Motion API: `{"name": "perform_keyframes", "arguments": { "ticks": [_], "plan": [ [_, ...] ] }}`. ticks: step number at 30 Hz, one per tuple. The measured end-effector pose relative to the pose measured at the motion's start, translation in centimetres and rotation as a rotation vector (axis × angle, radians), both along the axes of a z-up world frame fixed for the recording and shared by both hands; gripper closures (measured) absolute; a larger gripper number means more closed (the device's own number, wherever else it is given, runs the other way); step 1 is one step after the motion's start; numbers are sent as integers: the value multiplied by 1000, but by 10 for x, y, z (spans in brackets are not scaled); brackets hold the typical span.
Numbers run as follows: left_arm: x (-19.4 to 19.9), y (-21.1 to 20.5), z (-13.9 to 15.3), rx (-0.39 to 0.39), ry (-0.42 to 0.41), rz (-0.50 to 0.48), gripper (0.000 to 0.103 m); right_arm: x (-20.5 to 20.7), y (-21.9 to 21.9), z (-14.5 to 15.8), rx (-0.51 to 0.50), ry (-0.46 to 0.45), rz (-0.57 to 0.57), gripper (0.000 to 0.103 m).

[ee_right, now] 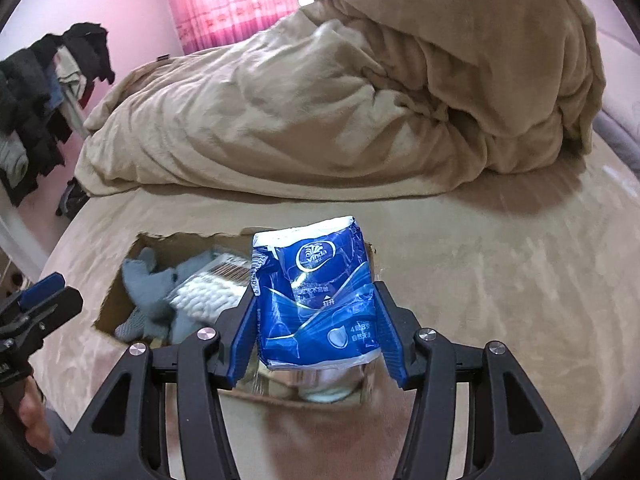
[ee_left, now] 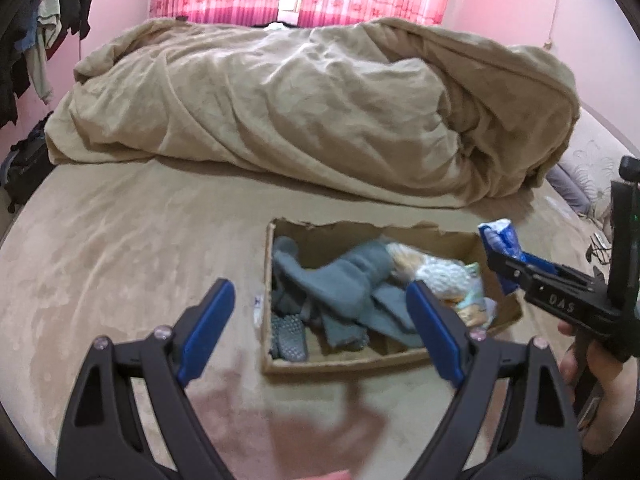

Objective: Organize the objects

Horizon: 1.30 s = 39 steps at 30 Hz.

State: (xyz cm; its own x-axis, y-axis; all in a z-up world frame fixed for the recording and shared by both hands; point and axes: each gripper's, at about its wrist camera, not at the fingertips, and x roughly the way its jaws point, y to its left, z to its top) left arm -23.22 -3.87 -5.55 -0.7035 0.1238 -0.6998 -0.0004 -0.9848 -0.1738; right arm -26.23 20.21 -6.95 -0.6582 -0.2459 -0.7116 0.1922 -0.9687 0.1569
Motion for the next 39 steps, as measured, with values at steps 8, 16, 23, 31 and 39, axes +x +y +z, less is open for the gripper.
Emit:
{"name": "perform_keyframes", "arguments": {
  "ticks": [8, 16, 23, 31, 39],
  "plan": [
    [-19, -6, -29, -4, -53, 22, 14, -13, -1, -24, -38, -20, -1, 41],
    [-17, -10, -44, 1, -92, 36, 14, -5, -7, -26, -16, 1, 22, 33],
    [8, -18, -32, 21, -88, 39, 14, 22, -8, -16, 13, 28, 26, 30],
    [63, -21, -4, 9, -50, 46, 14, 67, -15, 2, 72, 50, 58, 30],
    [132, -24, 29, -13, -5, 61, 14, 119, -19, 32, 74, 65, 85, 30]
  ]
}}
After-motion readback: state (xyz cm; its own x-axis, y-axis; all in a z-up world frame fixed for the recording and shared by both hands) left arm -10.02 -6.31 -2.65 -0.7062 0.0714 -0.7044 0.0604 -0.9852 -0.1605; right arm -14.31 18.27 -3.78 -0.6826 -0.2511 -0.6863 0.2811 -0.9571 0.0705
